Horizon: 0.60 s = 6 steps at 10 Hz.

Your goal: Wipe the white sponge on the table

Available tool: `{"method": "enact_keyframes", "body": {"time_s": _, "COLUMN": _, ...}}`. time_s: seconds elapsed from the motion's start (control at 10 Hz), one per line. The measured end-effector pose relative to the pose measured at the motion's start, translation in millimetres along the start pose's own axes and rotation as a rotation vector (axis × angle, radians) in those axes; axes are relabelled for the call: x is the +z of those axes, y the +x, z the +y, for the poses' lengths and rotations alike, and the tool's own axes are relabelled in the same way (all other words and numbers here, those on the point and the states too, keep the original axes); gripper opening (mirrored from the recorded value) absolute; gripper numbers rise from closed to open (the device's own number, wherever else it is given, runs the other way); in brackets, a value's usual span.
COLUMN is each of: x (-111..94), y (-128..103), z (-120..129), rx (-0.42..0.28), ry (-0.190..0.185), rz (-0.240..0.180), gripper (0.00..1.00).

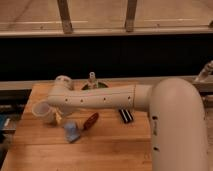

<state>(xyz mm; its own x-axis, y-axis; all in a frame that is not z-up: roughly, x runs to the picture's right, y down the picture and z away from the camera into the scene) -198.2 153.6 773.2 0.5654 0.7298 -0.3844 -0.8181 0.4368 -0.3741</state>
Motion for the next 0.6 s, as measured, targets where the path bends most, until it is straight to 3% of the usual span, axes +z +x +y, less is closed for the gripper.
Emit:
{"method": "enact_keyframes", "body": {"time_s": 0.3, "x": 31.1, "y": 12.1, "z": 10.3, "rx": -0.006, "ry": -0.021, "rz": 0.049, "gripper": 0.7}}
{"method": "enact_keyframes", "body": {"time_s": 0.6, "x": 58.6, "y": 19.3, "z": 9.4, "rx": 0.022, "ry": -0.07, "rz": 0.099, "gripper": 0.7}}
